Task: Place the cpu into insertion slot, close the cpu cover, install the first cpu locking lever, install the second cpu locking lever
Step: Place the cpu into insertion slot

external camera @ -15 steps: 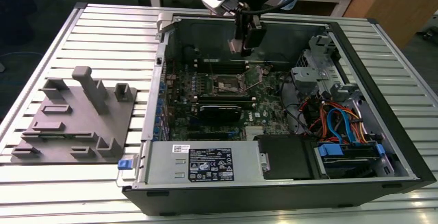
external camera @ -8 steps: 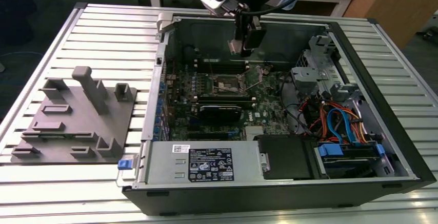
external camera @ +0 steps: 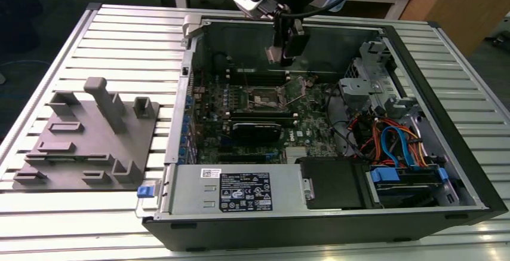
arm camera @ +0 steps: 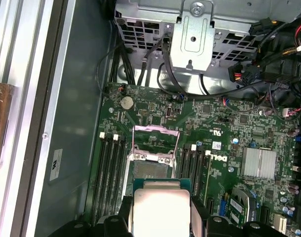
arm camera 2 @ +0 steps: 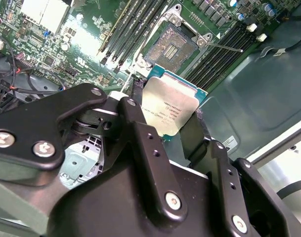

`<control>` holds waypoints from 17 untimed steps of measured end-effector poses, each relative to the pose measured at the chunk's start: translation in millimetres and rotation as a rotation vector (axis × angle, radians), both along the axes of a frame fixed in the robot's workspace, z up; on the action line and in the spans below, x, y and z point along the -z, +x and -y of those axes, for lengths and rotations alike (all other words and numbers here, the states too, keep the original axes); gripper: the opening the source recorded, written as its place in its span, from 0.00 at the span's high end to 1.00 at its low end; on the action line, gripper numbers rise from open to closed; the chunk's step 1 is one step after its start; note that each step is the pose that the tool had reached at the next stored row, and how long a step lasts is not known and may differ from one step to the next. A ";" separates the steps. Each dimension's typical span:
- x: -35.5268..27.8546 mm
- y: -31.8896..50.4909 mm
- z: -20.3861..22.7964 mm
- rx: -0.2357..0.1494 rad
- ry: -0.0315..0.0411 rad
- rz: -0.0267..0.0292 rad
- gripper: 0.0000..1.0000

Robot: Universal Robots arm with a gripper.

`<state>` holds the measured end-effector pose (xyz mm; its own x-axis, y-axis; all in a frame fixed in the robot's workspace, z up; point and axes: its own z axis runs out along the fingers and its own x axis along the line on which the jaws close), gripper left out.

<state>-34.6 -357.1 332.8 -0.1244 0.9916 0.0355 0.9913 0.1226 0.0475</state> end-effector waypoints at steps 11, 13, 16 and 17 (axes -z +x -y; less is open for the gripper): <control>13.7 0.0 -1.7 0.000 -0.0010 0.0000 0.46; 16.2 0.0 -2.2 0.001 -0.0012 0.0000 0.46; 20.4 0.0 -2.9 0.030 -0.0012 0.0000 0.46; 21.7 0.0 -3.0 0.045 -0.0014 -0.0001 0.46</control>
